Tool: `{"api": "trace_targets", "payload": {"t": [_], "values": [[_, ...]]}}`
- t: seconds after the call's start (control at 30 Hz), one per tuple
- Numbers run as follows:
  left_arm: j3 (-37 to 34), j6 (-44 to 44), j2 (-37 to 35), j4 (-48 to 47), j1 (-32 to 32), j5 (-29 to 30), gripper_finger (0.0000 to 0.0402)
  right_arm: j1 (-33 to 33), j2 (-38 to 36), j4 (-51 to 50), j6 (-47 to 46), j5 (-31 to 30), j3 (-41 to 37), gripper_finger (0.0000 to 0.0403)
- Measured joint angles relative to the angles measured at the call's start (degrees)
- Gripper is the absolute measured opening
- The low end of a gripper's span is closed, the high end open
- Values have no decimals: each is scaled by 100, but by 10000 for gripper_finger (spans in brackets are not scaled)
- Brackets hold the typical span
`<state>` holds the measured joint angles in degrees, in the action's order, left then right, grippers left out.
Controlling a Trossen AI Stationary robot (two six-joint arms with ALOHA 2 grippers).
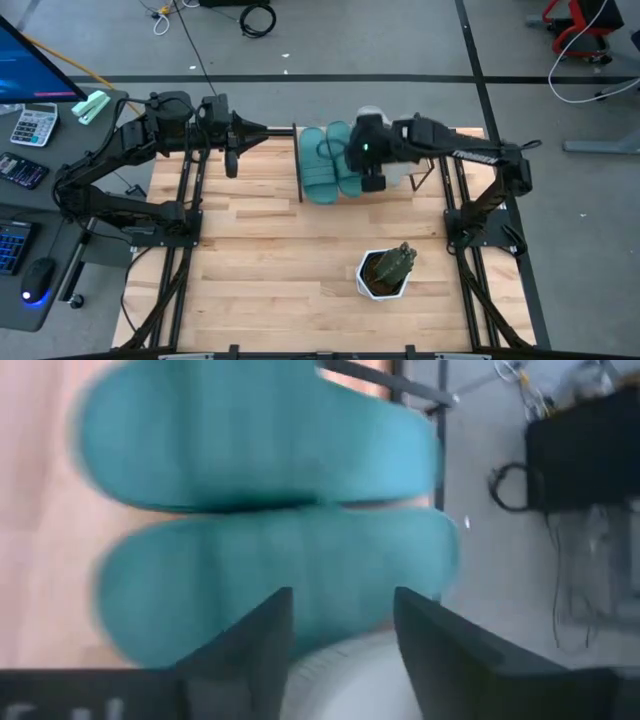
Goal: Pick and place slides into the shelf
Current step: Adjust the slippers on the shelf
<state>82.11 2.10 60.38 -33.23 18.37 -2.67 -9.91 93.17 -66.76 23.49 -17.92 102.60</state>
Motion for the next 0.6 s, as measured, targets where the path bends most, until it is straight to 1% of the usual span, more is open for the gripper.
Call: {"api": "trace_targets", "payload": {"t": [0.1,0.23,0.3,0.37,0.43,0.5,0.6], "values": [[0,-3,0,-1,0,7,107,-397,0,56,3,192,5,141],[0,-26,0,-1,0,6,107,-878,0,-91,19,259,5,73],[0,-36,0,-1,-1,8,107,-1160,0,-261,28,435,5,38],[0,-42,0,-1,-2,8,107,-1413,0,-540,19,714,5,14],[0,-82,0,-1,0,6,107,-1588,0,-821,16,928,5,6],[0,-120,0,-3,0,8,107,-1635,-20,-1035,42,993,5,7],[0,-122,0,-2,-2,8,107,-1613,-115,-1229,50,1012,3,28]]}}
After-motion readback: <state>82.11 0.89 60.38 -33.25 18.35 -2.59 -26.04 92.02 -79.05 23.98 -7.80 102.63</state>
